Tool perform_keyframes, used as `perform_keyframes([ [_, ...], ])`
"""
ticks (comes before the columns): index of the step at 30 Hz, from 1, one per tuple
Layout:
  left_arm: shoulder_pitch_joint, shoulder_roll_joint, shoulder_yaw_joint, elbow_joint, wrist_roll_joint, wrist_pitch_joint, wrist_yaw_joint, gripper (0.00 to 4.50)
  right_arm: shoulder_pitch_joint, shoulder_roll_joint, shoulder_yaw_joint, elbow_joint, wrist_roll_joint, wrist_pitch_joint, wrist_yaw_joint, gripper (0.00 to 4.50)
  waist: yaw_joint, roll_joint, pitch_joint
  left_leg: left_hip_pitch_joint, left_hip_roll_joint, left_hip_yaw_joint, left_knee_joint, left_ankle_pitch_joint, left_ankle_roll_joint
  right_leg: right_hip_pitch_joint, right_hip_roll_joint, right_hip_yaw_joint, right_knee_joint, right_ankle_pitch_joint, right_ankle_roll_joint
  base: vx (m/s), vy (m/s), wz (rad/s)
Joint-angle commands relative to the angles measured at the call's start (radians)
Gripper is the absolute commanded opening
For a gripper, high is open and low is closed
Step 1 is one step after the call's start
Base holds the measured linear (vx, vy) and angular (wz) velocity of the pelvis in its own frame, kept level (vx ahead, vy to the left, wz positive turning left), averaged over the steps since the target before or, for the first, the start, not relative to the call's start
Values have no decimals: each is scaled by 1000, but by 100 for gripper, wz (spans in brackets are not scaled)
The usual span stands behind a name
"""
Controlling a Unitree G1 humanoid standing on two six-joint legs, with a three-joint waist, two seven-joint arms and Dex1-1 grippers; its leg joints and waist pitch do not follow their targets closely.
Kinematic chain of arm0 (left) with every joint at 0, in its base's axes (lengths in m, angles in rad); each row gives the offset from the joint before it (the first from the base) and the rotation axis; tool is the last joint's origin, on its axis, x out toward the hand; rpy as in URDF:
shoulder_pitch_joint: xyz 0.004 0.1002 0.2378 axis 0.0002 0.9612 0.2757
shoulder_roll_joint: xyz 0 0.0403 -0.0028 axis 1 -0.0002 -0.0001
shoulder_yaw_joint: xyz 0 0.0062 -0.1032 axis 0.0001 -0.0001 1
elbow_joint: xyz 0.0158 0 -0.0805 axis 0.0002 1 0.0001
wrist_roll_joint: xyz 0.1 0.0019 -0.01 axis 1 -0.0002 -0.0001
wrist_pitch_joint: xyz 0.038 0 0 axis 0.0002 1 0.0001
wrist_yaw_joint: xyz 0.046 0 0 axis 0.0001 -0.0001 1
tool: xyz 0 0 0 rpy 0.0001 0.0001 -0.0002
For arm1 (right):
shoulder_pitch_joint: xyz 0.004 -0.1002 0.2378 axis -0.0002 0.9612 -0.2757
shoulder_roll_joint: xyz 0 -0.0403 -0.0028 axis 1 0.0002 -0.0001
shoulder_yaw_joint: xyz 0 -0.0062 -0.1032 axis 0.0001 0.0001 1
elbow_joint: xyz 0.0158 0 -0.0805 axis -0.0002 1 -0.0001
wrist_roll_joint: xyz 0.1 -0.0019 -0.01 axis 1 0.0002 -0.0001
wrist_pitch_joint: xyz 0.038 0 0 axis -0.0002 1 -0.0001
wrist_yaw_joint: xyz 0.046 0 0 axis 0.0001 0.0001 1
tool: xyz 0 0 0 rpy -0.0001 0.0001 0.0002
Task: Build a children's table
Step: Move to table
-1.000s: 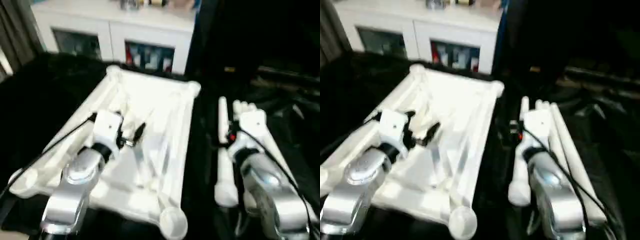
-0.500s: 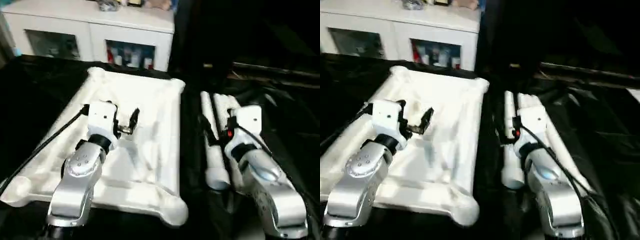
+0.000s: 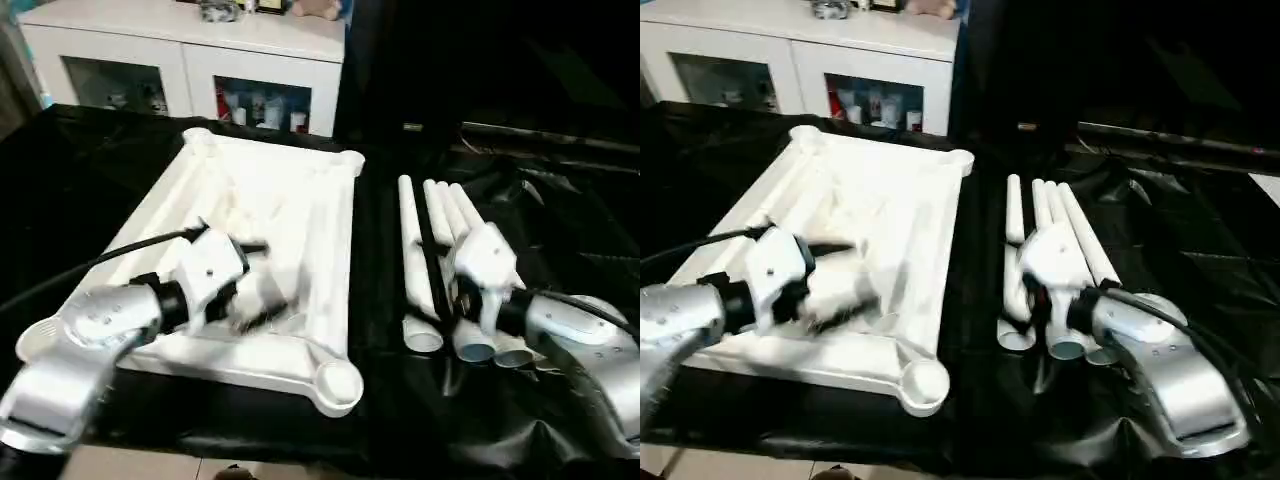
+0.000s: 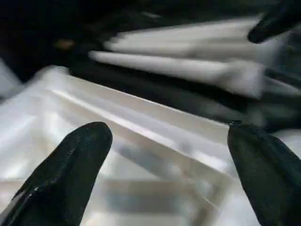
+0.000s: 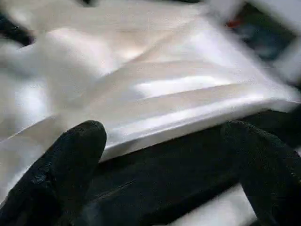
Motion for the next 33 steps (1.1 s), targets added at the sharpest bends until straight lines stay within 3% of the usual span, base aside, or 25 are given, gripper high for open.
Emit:
perform_keyframes([
  [1,-42,39,-74,41,21,-8,-114,450,-35,-49,19,12,25,0,112,445,-1,13,-30,19,55,-22,-102,-492,-41,8,-87,53,-108,-438,-94,0,0,0],
  [3,-67,53,-107,93,56,-33,-155,450,-50,-73,31,8,35,7,156,445,0,14,-32,24,56,-17,-100,-482,-43,6,-89,56,-104,-410,-103,0,0,0],
  [4,-79,61,-121,118,68,-53,-175,421,-57,-86,39,8,39,7,170,450,3,11,-30,24,55,-13,-100,-473,-40,6,-92,58,-108,-421,-101,0,0,0],
  [6,-92,73,-137,141,74,-63,-206,413,-64,-100,46,3,47,12,183,450,3,12,-30,28,56,-10,-98,-479,-45,5,-97,59,-110,-445,-105,0,0,0],
  [8,-104,87,-151,157,74,-71,-243,408,-66,-116,50,-7,59,18,205,450,5,15,-31,28,58,-10,-100,-476,-45,6,-97,59,-109,-434,-112,0,0,0],
  [9,-106,100,-164,155,71,-65,-265,408,-61,-127,51,-17,64,22,217,450,7,22,-31,30,59,-11,-100,-480,-47,4,-98,60,-108,-425,-118,0,0,0],
  [10,-106,100,-164,155,71,-65,-265,378,-61,-127,51,-17,64,22,217,450,6,17,-32,30,59,-10,-100,-482,-45,5,-97,60,-107,-413,-125,0,0,0],
  [13,-102,124,-201,134,72,-55,-303,368,-37,-154,59,-46,72,30,253,450,10,18,-29,30,59,-6,-99,-463,-34,6,-99,64,-108,-417,-126,0,0,0],
  [15,-103,119,-218,132,83,-59,-301,336,-22,-160,62,-56,70,30,258,450,12,21,-26,32,60,-5,-98,-464,-33,3,-98,65,-109,-424,-128,0,0,0],
  [19,-119,103,-235,165,124,-105,-300,305,-10,-163,68,-55,45,13,245,450,10,19,-30,27,61,-2,-97,-415,-26,8,-94,65,-101,-354,-147,0,0,0],
  [24,-142,107,-250,181,156,-132,-304,271,-2,-173,75,-72,62,26,257,450,13,18,-34,26,60,0,-93,-381,-16,11,-94,66,-100,-351,-145,0,0,0],
  [25,-140,117,-255,171,156,-126,-311,245,-1,-174,74,-75,65,28,258,450,13,18,-38,22,61,1,-92,-340,-10,15,-92,66,-93,-292,-156,0,0,0],
  [27,-136,129,-260,158,156,-119,-321,235,0,-175,73,-77,65,30,259,450,13,18,-39,21,61,3,-91,-314,-4,17,-90,65,-89,-249,-165,53,-20,0],
  [33,-86,155,-264,88,142,-82,-354,182,2,-178,71,-79,71,44,269,450,5,15,-48,11,57,11,-77,-158,27,29,-81,61,-64,-1,-216,47,-12,-1],
])
